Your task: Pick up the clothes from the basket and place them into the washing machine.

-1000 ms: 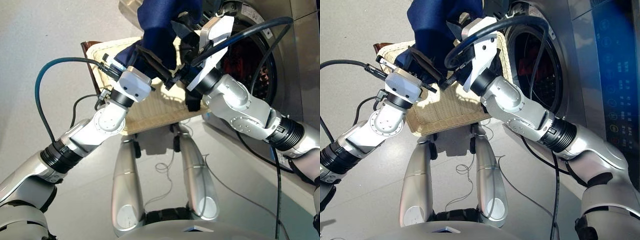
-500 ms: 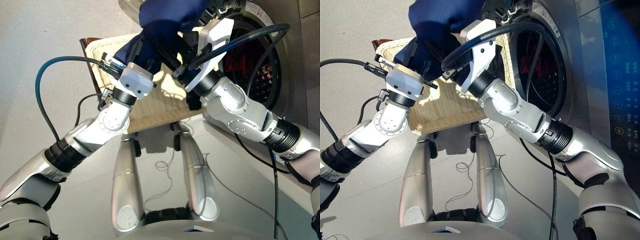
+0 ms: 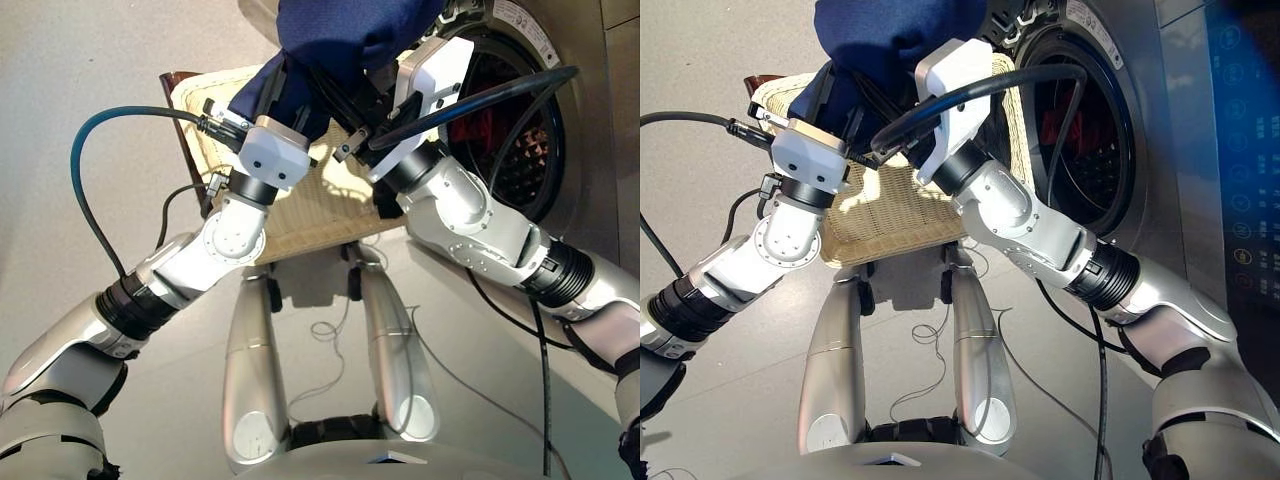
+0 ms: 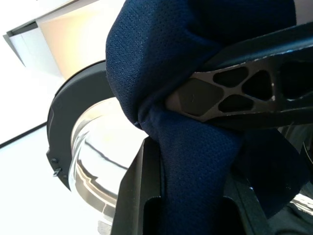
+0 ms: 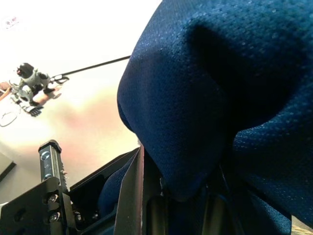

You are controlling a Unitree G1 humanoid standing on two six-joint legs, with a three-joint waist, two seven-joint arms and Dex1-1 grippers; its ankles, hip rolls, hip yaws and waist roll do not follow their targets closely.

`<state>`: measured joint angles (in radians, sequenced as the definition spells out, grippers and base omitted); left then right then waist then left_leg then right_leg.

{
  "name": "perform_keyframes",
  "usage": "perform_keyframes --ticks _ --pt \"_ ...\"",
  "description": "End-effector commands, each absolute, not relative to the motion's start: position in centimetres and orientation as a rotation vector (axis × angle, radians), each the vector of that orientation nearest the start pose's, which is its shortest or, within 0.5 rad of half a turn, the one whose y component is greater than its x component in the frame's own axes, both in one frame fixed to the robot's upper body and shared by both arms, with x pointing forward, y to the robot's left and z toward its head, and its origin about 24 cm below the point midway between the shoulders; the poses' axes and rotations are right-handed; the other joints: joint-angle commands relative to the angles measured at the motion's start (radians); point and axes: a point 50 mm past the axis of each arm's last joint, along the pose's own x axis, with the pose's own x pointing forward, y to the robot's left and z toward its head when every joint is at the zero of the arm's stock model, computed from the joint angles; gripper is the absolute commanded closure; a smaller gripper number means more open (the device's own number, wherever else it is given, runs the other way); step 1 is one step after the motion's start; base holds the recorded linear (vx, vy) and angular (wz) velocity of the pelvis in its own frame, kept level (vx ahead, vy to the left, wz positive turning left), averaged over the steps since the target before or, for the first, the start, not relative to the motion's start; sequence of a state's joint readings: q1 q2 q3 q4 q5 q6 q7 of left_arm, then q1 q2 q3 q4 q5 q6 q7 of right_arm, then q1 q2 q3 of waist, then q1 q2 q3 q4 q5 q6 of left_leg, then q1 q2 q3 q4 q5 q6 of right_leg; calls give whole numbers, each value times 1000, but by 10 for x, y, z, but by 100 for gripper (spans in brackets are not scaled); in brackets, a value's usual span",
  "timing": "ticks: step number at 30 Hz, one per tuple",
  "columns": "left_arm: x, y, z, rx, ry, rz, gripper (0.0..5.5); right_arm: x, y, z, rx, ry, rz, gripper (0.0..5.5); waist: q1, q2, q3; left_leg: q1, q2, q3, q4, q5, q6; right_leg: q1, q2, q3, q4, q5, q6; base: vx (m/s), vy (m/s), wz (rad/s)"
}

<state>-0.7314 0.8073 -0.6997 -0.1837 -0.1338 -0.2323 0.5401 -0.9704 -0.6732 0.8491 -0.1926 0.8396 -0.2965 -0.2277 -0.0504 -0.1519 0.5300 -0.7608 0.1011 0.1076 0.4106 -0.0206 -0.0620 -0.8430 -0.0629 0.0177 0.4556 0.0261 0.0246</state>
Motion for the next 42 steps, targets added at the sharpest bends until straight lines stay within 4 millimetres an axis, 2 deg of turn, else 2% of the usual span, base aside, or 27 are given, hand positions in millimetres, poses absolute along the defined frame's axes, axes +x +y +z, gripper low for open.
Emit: perform_keyframes --ticks 1,2,5,8,15,19,22,27,29,30,31,32,34,37,40,41,42 --pt "229 68 256 370 -1231 -476 88 272 -63 285 116 -858 648 550 -8 57 -10 -18 -15 -2 33 -7 -24 23 -42 23 -36 -3 93 0 0 0" --pt "230 68 255 354 -1226 -473 0 274 -66 284 126 -868 613 550 -8 59 -10 -19 -16 -3 34 -8 -23 23 -42 24 -36 -3 94 0 0 0" --pt "233 70 252 294 -1196 -454 0 287 -80 274 168 -876 442 550 -8 68 -10 -20 -21 -4 34 -8 -19 22 -43 27 -36 -3 94 0 0 0" --pt "235 70 249 239 -1168 -441 0 301 -90 255 219 -830 292 550 -7 77 -10 -24 -22 -5 41 -9 -16 19 -43 27 -29 -6 92 0 0 0" --pt "236 64 248 153 -1162 -458 0 335 -119 206 190 -665 -42 550 -1 102 -10 -29 -24 -8 43 -10 -13 17 -46 23 -22 -14 93 0 0 0" --pt "236 59 248 110 -1157 -471 0 349 -135 185 218 -576 -177 550 6 113 -10 -32 -28 -12 50 -13 -13 13 -48 21 -12 -20 90 0 0 0" --pt "235 57 249 100 -1166 -491 0 356 -149 175 162 -533 -261 550 10 122 -10 -35 -28 -17 53 -16 -14 9 -47 20 -3 -26 89 0 0 0" --pt "232 53 256 61 -1181 -526 0 373 -180 168 161 -445 -386 550 22 135 -10 -69 -35 -37 98 -24 -15 -23 -42 27 48 -45 82 0 0 0" --pt "232 52 254 59 -1165 -544 0 377 -201 164 139 -398 -456 550 29 142 -10 -101 -38 -44 159 -51 -15 -53 -43 28 120 -79 76 0 0 0" --pt "232 52 254 59 -1167 -544 0 378 -202 165 140 -400 -455 550 29 143 -10 -106 -38 -45 165 -54 -15 -58 -43 28 126 -81 76 0 0 0" --pt "231 52 256 56 -1170 -553 0 380 -218 166 130 -379 -513 550 33 148 -10 -140 -40 -55 212 -70 -14 -90 -42 31 178 -100 70 0 0 0" --pt "231 52 256 57 -1171 -553 0 380 -219 167 131 -380 -513 550 33 148 -10 -144 -40 -56 217 -72 -14 -93 -42 31 182 -102 70 0 0 0" --pt "230 52 258 54 -1172 -567 0 382 -238 168 139 -350 -578 550 38 153 -10 -188 -40 -62 272 -88 -14 -134 -42 30 239 -121 66 0 0 0" --pt "228 52 260 51 -1174 -584 0 381 -268 175 66 -329 -657 550 44 161 -10 -248 -44 -76 328 -103 -14 -191 -44 26 301 -141 65 -9 -15 59" --pt "227 55 257 25 -1144 -593 0 369 -315 190 33 -324 -804 550 50 173 -10 -318 -51 -85 367 -110 -14 -261 -55 16 355 -160 65 -22 -35 135" --pt "227 55 258 25 -1145 -593 0 369 -315 190 33 -325 -804 550 49 174 -10 -321 -51 -86 370 -111 -14 -264 -55 15 357 -161 65 0 0 0" --pt "227 57 257 21 -1134 -591 0 364 -325 194 41 -334 -836 550 49 176 -10 -335 -52 -87 379 -113 -12 -281 -56 13 372 -167 64 0 0 0"
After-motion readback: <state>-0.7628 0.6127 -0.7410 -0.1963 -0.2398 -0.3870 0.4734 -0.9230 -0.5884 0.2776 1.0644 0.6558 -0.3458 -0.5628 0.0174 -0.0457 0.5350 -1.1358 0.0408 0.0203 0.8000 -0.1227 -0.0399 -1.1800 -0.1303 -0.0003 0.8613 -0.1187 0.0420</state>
